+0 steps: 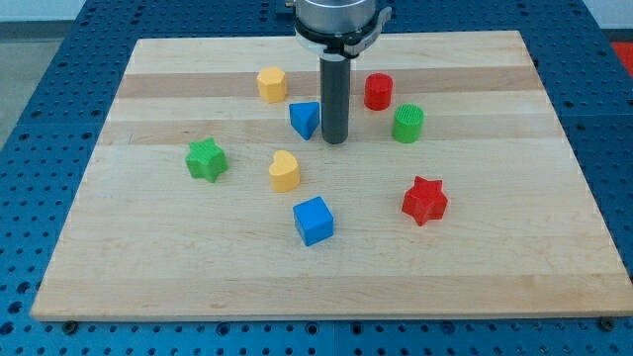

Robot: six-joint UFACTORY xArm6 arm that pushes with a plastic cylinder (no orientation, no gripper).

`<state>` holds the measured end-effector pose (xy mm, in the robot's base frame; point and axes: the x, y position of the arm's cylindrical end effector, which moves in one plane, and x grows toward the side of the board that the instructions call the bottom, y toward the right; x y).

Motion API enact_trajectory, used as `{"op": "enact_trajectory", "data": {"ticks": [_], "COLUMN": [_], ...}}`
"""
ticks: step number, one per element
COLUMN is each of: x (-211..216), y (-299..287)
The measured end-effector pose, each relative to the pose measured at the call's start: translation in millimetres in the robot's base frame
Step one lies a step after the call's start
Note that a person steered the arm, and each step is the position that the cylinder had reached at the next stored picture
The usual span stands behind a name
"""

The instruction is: Move the blue triangle below the yellow hexagon

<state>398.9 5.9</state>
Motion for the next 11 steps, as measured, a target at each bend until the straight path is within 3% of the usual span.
{"op": "enact_trajectory", "data": {"ticks": [3,8,11], "x": [-10,-49,-49], "y": [-32,-22,-44]}}
